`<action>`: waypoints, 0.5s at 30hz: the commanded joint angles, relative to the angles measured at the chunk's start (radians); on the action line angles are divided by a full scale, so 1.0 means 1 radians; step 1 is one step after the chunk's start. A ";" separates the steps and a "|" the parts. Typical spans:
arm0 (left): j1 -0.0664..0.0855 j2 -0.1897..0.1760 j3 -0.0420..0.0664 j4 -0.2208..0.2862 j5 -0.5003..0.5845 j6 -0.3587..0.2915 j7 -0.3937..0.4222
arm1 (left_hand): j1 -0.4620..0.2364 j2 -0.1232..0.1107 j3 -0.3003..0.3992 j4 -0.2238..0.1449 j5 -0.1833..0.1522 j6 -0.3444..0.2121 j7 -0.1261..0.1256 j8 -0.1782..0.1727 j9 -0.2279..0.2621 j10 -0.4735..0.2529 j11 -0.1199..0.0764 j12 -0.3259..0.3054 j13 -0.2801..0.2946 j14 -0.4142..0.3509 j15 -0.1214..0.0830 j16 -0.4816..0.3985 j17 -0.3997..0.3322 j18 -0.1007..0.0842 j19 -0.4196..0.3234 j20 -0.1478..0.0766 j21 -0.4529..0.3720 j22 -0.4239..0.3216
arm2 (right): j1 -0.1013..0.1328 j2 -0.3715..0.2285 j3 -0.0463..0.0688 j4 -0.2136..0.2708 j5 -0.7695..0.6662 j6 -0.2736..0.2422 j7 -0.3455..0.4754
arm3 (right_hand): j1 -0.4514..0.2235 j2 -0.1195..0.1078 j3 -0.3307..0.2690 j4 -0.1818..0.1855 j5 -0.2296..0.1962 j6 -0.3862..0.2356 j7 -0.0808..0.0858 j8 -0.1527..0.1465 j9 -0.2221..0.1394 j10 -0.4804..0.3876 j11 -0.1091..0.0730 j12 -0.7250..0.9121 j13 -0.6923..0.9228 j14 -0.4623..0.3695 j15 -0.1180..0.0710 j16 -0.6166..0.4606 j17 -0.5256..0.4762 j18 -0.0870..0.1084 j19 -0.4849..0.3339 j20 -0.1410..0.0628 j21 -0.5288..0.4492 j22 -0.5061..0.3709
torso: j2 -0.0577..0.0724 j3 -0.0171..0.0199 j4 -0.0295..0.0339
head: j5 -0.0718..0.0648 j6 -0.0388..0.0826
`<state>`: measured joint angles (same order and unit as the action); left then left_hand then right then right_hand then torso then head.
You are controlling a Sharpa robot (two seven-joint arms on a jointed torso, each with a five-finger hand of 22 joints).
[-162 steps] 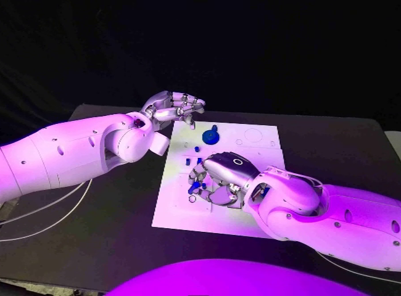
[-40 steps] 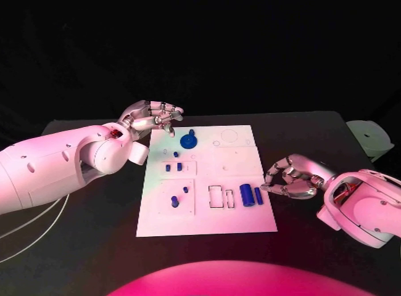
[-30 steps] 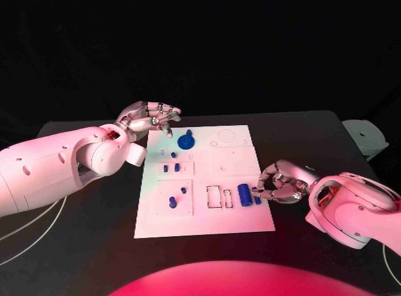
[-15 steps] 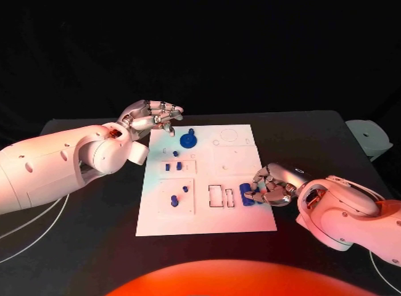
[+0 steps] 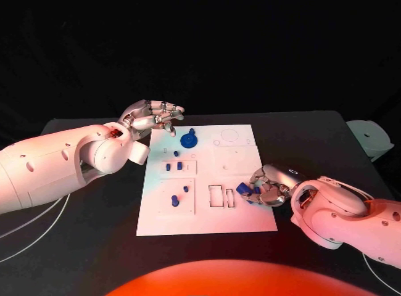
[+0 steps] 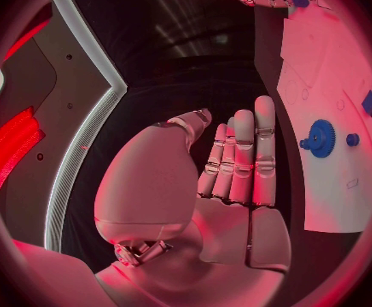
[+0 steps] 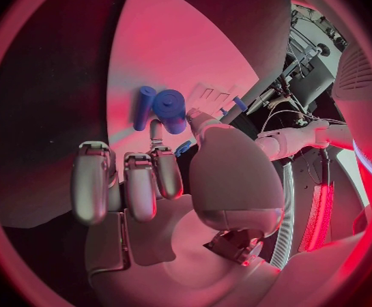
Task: Assemble the parts on the task board
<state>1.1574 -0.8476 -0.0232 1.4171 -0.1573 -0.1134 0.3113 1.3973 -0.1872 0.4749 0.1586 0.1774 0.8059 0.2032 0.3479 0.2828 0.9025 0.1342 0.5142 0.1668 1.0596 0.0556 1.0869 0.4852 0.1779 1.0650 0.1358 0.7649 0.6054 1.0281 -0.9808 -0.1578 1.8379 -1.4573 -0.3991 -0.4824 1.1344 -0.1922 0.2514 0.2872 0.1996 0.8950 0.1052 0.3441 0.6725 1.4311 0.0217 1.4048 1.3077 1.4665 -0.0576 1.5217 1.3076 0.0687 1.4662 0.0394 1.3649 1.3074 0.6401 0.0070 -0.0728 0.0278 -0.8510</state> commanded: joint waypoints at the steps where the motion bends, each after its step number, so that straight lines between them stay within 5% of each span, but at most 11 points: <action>1: 0.000 0.000 0.001 0.003 0.007 0.020 0.007 | 0.002 0.001 0.002 0.002 0.003 -0.004 0.001 0.004 0.002 -0.006 0.000 0.007 0.001 -0.010 0.000 0.002 -0.001 0.006 0.003 0.005 -0.005 -0.002 | -0.007 0.012 -0.001 -0.006 -0.057 0.041 -0.028 | -0.007 -0.007 -0.011 0.001 -0.003 -0.001 -0.001 -0.007 0.002 -0.006 0.003 -0.005 0.054 0.085 0.009 0.007 0.164 -0.021 0.052 0.010 0.007 0.106 | 0.001 -0.0004 0.0001 | 0.003 -0.001; 9: 0.000 -0.001 0.001 0.004 0.007 0.023 0.006 | 0.002 0.001 0.002 0.002 0.003 -0.004 0.001 0.004 0.002 -0.006 0.000 0.007 0.001 -0.010 0.000 0.002 -0.001 0.006 0.003 0.005 -0.005 -0.002 | -0.025 0.035 -0.001 -0.019 -0.076 0.062 -0.045 | -0.007 -0.008 -0.017 0.001 -0.007 0.001 -0.001 -0.007 0.002 -0.007 0.003 -0.006 0.053 0.085 0.009 0.008 0.165 -0.021 0.052 0.010 0.009 0.107 | 0.001 -0.0006 -0.0018 | 0.005 -0.002; 15: 0.000 -0.003 0.001 0.005 0.007 0.023 0.006 | 0.002 0.001 0.002 0.002 0.003 -0.004 0.001 0.004 0.002 -0.006 0.000 0.007 0.001 -0.010 0.000 0.002 -0.001 0.006 0.003 0.005 -0.005 -0.002 | -0.030 0.039 -0.001 -0.018 -0.083 0.006 -0.050 | 0.019 0.013 -0.023 -0.003 0.008 0.023 -0.007 0.002 0.009 -0.002 -0.002 -0.002 0.061 0.085 0.005 0.009 0.167 -0.023 0.054 0.009 0.016 0.114 | 0.001 -0.0006 -0.0014 | 0.005 0.000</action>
<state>1.1574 -0.8509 -0.0232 1.4194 -0.1567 -0.1084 0.3107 1.3973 -0.1872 0.4749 0.1586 0.1774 0.8059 0.2032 0.3479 0.2836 0.9025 0.1342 0.5142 0.1667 1.0596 0.0556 1.0869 0.4853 0.1779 1.0650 0.1358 0.7649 0.6054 1.0066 -0.9439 -0.1522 1.8221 -1.5206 -0.3937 -0.5076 1.1433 -0.1833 0.2328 0.2841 0.2024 0.9109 0.0983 0.3407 0.6793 1.4274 0.0254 1.4048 1.3076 1.4665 -0.0575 1.5256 1.3075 0.0534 1.4662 0.0395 1.3765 1.3081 0.6414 0.0063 -0.0741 0.0323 -0.8524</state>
